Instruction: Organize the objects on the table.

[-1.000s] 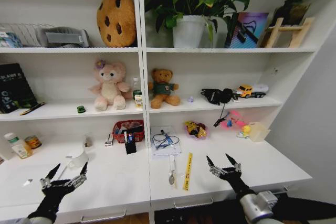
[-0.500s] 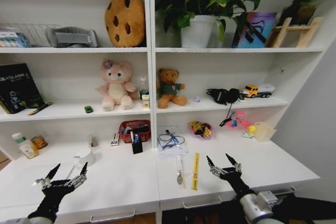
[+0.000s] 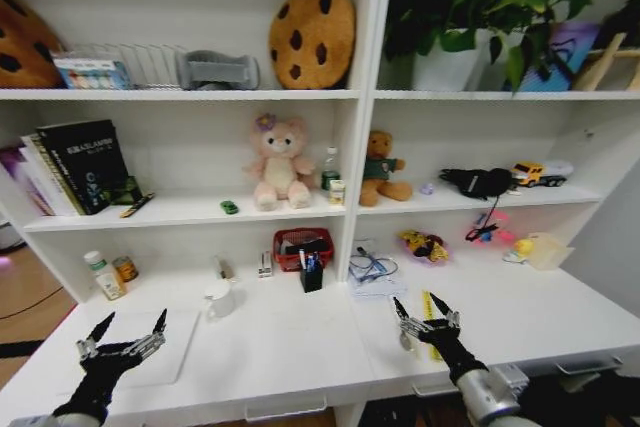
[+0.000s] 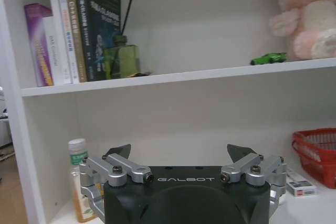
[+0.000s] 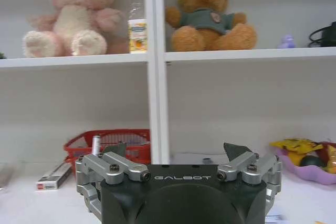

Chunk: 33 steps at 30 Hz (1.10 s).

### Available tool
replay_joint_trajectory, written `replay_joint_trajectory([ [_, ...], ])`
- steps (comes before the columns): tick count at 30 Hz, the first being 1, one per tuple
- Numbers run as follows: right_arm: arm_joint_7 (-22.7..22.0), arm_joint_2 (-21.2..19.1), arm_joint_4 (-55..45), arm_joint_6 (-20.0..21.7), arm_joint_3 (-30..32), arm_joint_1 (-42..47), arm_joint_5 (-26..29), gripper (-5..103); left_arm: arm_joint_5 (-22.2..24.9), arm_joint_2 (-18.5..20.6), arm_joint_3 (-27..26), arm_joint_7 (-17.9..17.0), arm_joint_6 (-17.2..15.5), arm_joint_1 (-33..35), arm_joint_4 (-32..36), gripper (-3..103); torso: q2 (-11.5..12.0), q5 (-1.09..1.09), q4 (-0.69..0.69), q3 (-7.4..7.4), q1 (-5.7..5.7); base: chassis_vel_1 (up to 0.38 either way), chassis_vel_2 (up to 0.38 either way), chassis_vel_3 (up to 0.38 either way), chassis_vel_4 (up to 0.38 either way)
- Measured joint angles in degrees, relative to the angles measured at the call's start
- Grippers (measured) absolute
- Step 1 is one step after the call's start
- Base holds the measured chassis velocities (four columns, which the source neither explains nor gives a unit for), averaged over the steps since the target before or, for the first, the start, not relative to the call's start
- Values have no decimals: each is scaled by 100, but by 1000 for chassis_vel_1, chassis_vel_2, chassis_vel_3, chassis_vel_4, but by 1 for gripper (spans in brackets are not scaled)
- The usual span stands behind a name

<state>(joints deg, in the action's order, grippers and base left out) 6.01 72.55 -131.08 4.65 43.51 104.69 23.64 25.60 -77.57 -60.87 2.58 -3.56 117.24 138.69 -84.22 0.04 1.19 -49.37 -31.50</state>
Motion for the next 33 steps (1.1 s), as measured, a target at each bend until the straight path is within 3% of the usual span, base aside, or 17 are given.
replay_joint_trajectory([
  [1, 0, 0, 0, 0, 0, 2, 0, 100, 0, 0, 1, 0, 0, 0, -1, 100, -1, -10, 7, 2, 1, 361, 364, -362, -364],
  [2, 0, 0, -1, -2, 0, 2, 0, 100, 0, 0, 0, 0, 0, 0, -1, 100, -2, -11, 4, 2, 1, 361, 366, -373, -364],
  [5, 0, 0, 1, -2, 0, -1, 0, 100, 0, 0, 0, 0, 0, 0, 0, 100, 0, 3, 1, 0, 0, 376, 369, -384, -365],
  [7, 0, 1, 0, -3, 0, 1, 0, 100, 0, 1, 0, -1, 0, -1, -1, 100, -2, -11, 4, 3, 3, 340, 337, -340, -342],
  [11, 0, 1, 0, -3, -1, 1, 0, 100, 0, 0, -1, -2, 0, 0, -1, 100, -2, -4, 4, 2, 2, 265, 251, -284, -268],
  [13, 0, 1, 0, -3, -1, 4, 0, 100, 0, 1, -1, -2, 0, 0, -1, 100, -2, -7, 7, 2, 3, 81, -46, -63, -191],
  [15, 0, 0, 0, -3, -1, 0, 0, 100, 0, 0, -1, -2, 0, 0, -1, 100, -1, -2, -2, 1, 2, 67, -25, -9, -29],
  [22, -2, -2, 0, -3, 2, 1, 0, 100, 0, -1, 2, 1, 0, -1, 0, 100, 0, -1, 7, 0, 0, -39, -29, 28, 25],
  [33, -2, 0, 0, -3, 0, 1, -1, 100, 0, 0, 1, 1, 0, 0, 0, 100, -1, -5, 3, 1, 1, -8, -14, 4, 6],
])
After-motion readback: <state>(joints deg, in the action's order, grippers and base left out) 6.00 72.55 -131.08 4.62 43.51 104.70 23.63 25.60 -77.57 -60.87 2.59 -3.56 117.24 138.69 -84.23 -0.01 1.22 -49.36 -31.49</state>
